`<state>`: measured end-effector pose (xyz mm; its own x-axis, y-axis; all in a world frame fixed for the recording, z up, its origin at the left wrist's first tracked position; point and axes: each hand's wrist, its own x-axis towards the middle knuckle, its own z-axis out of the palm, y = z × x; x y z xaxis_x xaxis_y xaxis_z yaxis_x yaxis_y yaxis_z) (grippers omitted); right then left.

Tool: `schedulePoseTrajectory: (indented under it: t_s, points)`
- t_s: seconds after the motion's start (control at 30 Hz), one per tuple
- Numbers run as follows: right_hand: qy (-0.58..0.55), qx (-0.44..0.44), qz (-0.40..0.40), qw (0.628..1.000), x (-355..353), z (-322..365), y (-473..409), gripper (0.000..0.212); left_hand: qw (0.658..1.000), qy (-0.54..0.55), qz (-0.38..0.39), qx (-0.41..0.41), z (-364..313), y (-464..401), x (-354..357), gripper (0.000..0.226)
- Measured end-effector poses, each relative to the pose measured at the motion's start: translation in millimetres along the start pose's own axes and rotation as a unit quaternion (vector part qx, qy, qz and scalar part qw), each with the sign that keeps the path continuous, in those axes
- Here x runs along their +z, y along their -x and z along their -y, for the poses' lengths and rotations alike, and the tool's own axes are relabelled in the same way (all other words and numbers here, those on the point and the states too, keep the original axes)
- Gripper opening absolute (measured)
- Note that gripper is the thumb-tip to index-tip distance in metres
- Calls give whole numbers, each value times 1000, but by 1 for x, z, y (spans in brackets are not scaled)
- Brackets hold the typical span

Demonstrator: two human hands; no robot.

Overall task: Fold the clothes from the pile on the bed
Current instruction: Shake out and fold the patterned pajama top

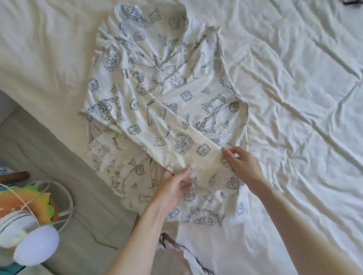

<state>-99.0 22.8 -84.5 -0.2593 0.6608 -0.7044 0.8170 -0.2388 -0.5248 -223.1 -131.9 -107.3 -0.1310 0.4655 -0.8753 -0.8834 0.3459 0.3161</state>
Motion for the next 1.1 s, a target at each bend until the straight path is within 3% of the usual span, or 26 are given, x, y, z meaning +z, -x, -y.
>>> schedulePoseTrajectory:
  t_s: [0.07, 0.13, 0.2, 0.33, 0.43, 0.5, 0.63, 0.77, 0.87, 0.97, 1.1]
  points:
    - [44, 31, 53, 997, -4, -7, -1, 28, 995, -90, 1, -36, 13, 2, 5, 19]
    - [76, 49, 75, 993, -9, -16, -2, 25, 991, -124, -47, -36, 23, 3, 8, 13]
    - [22, 40, 67, 997, -15, -21, -1, 21, 990, -113, -89, -4, 29, 5, 9, 8]
    - [-62, 12, 15, 998, -20, -28, 5, 12, 987, -141, -81, -1, 40, 14, 12, 19]
    - [6, 60, -7, 998, -18, -46, 10, 17, 943, -319, -96, -10, 50, 19, -1, 22]
    - [44, 69, -57, 995, -17, -58, 14, 29, 907, -395, -139, 51, 46, 21, -21, 14]
    - [-14, 94, -127, 987, -10, -73, 18, 34, 839, -394, -304, 219, 3, 25, -74, 6]
    - [-55, 154, -140, 977, 6, -85, 20, 44, 792, -431, -370, 224, -54, 6, -123, 33]
    - [-54, 179, -184, 965, 24, -94, 23, 39, 804, -423, -362, 211, -83, -13, -144, 54]
    - [-51, 186, -214, 958, 33, -103, 28, 40, 843, -367, -338, 202, -94, -26, -150, 63]
    - [-79, 164, -222, 958, 39, -112, 36, 23, 892, -291, -303, 170, -90, -30, -165, 55]
